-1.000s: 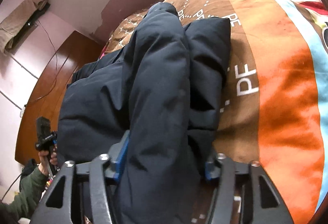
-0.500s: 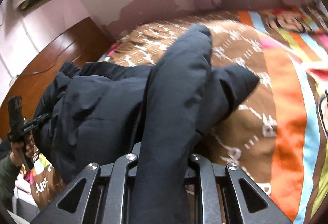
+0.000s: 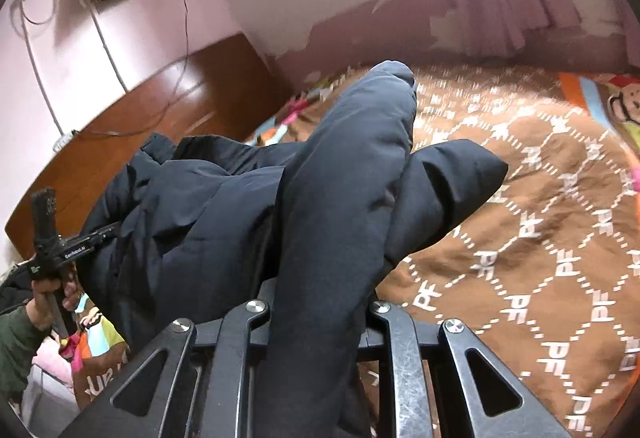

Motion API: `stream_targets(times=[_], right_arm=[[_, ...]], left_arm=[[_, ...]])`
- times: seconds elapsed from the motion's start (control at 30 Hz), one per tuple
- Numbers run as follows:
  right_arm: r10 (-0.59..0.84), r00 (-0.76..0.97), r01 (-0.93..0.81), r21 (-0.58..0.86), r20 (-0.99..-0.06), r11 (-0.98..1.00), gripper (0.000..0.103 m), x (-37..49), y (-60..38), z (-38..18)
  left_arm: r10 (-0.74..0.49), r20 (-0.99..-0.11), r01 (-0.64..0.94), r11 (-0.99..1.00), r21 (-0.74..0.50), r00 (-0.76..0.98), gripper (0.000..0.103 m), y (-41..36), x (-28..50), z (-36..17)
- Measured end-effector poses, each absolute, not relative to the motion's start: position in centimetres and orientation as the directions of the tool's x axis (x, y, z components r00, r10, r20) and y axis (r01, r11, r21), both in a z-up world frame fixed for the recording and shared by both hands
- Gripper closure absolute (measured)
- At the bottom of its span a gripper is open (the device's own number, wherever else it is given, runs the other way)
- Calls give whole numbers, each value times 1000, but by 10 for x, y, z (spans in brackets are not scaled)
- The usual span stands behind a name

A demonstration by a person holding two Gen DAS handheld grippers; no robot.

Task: Fold large clothes
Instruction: 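Carry the jacket bundle with both tools and lower it onto the bed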

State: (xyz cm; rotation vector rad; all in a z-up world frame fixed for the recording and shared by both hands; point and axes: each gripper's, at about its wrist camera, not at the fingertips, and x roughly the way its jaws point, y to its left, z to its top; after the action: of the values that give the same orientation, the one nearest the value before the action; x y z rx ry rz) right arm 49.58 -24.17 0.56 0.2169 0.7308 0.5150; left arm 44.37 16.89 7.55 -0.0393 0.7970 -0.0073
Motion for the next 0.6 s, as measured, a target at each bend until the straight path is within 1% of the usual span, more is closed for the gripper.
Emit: stream_targets(times=[0.07,0.13,0.17,0.2,0.3,0.37,0.4,0.47,0.5,0.57,0.6], right_arm=[[485,630,-338,348,-607,874,84,498,-238,-7],[449,622,-288,345,-642,893,82,503,-242,-20],[440,613,-264,355,-656,897,79,504,-246,-25],[427,604,-236,361,-673,902,78,506,-250,-32],[382,593,-184,343,-709,921,67,507,-255,-39],[351,588,-162,319,-729,934,54,506,-255,-40],[332,587,-153,302,-738,941,51,505,-254,-41],[303,588,-142,274,-750,951,39,503,-254,-39],[282,591,-132,254,-755,958,37,502,-253,-38],[231,608,-106,211,-759,972,16,496,-254,-35],[188,632,-86,173,-752,981,13,492,-255,-32]], left_arm=[[-24,-739,-15,999,-46,673,88,176,449,60],[-15,-756,-23,999,-40,654,83,182,452,52],[-17,-764,-30,998,-48,645,82,184,452,49],[-19,-768,-35,998,-54,640,78,185,452,48],[-9,-774,-69,995,-69,633,69,187,451,46],[14,-783,-95,994,-58,621,63,187,451,45],[23,-787,-106,993,-53,616,59,187,452,45],[40,-790,-137,989,-56,612,54,187,451,45],[47,-786,-155,986,-62,616,50,188,449,45],[36,-774,-168,982,-91,632,50,188,445,49],[14,-762,-162,980,-119,647,46,188,442,51]])
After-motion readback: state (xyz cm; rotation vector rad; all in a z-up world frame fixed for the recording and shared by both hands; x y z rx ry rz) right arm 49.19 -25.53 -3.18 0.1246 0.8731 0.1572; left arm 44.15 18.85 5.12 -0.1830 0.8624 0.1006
